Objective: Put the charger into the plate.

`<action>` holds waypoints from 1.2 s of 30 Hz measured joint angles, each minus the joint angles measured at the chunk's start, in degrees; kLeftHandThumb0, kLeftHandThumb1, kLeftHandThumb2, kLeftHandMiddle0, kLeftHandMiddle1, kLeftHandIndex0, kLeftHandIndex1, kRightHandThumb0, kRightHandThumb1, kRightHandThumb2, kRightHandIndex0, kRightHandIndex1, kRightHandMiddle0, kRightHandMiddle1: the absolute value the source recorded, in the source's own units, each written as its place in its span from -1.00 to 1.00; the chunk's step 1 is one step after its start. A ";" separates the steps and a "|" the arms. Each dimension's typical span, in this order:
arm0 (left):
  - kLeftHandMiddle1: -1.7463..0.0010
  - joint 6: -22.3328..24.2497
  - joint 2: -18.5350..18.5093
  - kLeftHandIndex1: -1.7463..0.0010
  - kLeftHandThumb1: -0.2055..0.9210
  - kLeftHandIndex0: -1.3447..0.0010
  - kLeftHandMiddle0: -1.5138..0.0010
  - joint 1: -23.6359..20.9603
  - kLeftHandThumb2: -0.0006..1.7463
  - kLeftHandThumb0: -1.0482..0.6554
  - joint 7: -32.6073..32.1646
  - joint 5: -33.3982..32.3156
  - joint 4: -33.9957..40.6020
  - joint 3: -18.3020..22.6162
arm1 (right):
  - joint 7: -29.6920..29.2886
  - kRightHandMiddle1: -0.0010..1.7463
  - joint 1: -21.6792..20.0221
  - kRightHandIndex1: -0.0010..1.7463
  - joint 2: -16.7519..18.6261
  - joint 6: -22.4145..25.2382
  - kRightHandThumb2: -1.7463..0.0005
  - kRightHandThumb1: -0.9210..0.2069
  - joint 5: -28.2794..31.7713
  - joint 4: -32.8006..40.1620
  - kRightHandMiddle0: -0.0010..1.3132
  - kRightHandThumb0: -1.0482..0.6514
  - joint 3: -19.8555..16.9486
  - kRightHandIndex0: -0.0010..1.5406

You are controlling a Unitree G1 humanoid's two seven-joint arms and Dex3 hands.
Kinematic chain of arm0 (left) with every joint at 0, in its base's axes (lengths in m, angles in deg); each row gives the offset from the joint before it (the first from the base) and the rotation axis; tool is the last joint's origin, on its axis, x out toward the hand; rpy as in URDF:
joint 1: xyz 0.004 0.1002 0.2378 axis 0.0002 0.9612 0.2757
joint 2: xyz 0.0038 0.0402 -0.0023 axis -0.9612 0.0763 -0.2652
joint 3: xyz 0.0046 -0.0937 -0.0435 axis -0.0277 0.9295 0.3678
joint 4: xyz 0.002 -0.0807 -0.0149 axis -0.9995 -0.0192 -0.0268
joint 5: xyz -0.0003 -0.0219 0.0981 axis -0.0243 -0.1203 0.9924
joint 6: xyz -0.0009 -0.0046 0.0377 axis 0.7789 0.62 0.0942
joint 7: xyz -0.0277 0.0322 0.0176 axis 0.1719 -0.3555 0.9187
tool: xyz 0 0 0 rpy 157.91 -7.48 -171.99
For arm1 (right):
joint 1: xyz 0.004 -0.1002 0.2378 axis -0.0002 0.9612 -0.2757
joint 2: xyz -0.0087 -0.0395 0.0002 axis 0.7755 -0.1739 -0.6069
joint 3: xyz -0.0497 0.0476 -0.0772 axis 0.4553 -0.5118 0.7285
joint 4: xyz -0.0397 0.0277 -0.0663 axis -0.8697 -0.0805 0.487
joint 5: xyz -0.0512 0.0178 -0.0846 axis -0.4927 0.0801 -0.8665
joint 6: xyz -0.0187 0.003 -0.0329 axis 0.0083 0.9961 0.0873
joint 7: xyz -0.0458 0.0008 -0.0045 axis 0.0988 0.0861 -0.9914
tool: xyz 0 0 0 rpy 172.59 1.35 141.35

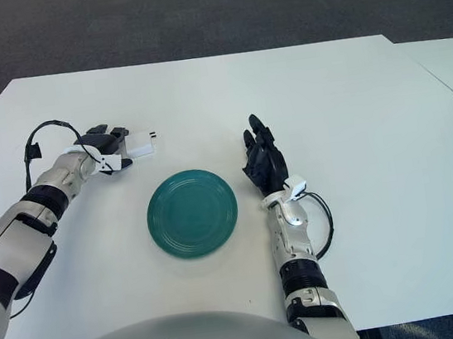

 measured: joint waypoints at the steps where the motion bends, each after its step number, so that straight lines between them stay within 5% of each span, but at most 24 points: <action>1: 0.98 -0.03 0.00 0.34 1.00 0.95 0.88 0.00 -0.09 -1.00 0.03 -0.02 0.01 0.03 | 0.00 -0.79 0.00 -1.00 0.00 0.00 -0.09 -1.00 0.01 0.00 -1.00 -0.91 0.00 -0.98; 36: 0.99 -0.19 1.02 0.34 1.00 0.99 0.98 -0.13 -0.16 -1.00 0.41 -1.85 0.06 0.83 | -0.46 -0.83 0.00 -1.00 0.02 -0.06 -0.12 -1.00 0.08 -0.01 -1.00 -0.92 0.13 -1.00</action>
